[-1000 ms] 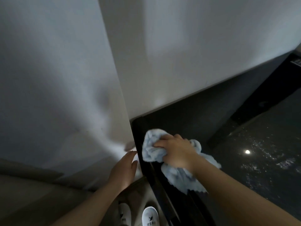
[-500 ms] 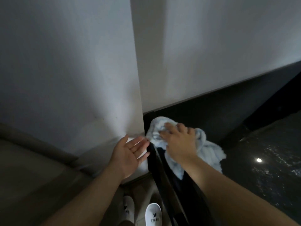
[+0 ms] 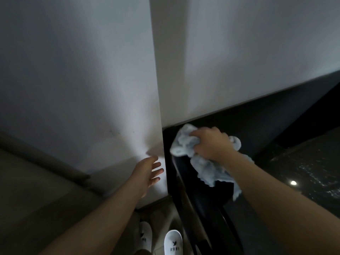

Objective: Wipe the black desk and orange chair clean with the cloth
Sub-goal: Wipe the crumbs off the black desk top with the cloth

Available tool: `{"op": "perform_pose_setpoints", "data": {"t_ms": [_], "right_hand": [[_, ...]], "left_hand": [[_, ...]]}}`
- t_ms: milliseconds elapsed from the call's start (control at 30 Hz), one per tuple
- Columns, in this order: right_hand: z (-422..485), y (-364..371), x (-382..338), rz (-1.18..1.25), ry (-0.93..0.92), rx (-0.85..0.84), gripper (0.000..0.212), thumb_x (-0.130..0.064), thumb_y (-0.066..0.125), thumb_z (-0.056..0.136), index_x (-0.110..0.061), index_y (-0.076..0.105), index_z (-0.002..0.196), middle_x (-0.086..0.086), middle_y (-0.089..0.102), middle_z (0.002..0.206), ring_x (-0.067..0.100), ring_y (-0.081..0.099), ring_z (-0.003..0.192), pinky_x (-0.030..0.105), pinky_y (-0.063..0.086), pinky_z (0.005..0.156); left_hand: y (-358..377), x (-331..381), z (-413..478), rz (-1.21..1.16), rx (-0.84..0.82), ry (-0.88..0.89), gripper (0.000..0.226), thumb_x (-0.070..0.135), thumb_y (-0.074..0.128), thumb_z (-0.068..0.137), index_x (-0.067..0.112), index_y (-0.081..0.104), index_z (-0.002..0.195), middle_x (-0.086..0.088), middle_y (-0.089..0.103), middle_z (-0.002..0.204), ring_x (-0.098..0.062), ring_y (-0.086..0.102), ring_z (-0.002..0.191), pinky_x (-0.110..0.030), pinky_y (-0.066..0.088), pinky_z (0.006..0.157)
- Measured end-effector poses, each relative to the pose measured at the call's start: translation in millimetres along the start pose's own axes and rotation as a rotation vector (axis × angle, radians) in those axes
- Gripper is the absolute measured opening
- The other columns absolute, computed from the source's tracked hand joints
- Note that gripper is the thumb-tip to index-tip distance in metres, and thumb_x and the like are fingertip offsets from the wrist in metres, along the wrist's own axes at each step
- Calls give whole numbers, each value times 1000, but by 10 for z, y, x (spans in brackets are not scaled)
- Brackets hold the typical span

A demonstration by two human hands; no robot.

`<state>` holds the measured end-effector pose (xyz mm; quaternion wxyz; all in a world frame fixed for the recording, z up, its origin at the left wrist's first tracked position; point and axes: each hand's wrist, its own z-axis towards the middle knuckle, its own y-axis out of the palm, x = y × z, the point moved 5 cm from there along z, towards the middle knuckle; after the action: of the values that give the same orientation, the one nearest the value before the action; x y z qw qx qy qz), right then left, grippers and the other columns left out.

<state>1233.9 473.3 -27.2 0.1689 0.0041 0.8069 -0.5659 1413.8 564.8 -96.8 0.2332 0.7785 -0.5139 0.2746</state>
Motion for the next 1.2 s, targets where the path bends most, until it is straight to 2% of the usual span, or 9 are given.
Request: {"op": "perform_pose_setpoints", "data": {"t_ms": [133, 267, 400, 533, 600, 767, 867, 1000, 1200], "right_hand": [[-345, 396, -49, -77, -4, 136, 50, -37, 52, 86, -42, 36, 133, -10, 34, 142, 28, 37, 120, 46, 35, 94], [-772, 675, 192, 82, -51, 172, 45, -39, 53, 82, -41, 45, 127, -11, 43, 134, 25, 43, 114, 39, 39, 83], [-913, 521, 541, 100, 262, 348, 58, -38, 58, 83, -37, 38, 138, -7, 32, 147, 27, 37, 125, 42, 38, 92], [-774, 625, 290, -1, 166, 245, 66, -47, 52, 84, -45, 19, 141, -6, 10, 157, 30, 20, 137, 49, 32, 98], [-817, 629, 524, -38, 209, 240, 69, -48, 51, 83, -46, 16, 143, -7, 9, 157, 29, 20, 137, 50, 33, 99], [-1157, 354, 1458, 158, 704, 380, 65, -39, 54, 86, -39, 24, 143, -5, 17, 155, 32, 30, 129, 50, 34, 98], [-949, 189, 1170, 272, 646, 594, 63, -35, 59, 84, -32, 32, 141, -1, 25, 152, 35, 36, 122, 48, 37, 92], [-443, 470, 488, 72, 218, 297, 67, -42, 51, 88, -40, 17, 145, -4, 9, 158, 29, 18, 139, 49, 26, 105], [-422, 177, 1412, 63, 614, 356, 67, -42, 50, 88, -38, 15, 145, -2, 19, 154, 31, 32, 130, 47, 32, 100]], "left_hand": [[225, 60, -6, 131, -15, 93, 15, 24, 47, 95, 19, 57, 106, -1, 62, 102, -17, 63, 91, -28, 46, 67], [398, 156, 7, 409, 53, 394, 21, 15, 47, 94, 20, 61, 109, -3, 64, 103, -20, 60, 95, -36, 51, 83], [646, 146, -59, 621, 55, 619, 21, 20, 48, 95, 29, 59, 111, 14, 57, 97, -1, 53, 84, -14, 38, 67], [878, 99, -95, 812, -1, 739, 17, 24, 49, 94, 32, 56, 107, 14, 57, 97, -1, 51, 84, -12, 35, 64], [924, 109, -92, 902, -6, 777, 21, 24, 50, 94, 31, 56, 113, 11, 58, 107, -8, 55, 96, -14, 39, 72], [1041, 145, -8, 1117, -72, 832, 41, 26, 47, 96, 29, 43, 137, 8, 42, 143, -13, 33, 136, -26, 31, 104], [1151, 218, 50, 1194, -118, 890, 47, 24, 45, 96, 26, 36, 142, 4, 37, 148, -15, 21, 142, -32, 26, 112], [1222, 349, 225, 1450, -47, 939, 46, 24, 41, 96, 19, 38, 141, 0, 35, 149, -22, 16, 144, -35, 21, 115], [1251, 585, 422, 1529, 4, 877, 53, 34, 37, 98, 25, 22, 148, -2, 12, 158, -24, 2, 146, -38, 11, 117]]}}
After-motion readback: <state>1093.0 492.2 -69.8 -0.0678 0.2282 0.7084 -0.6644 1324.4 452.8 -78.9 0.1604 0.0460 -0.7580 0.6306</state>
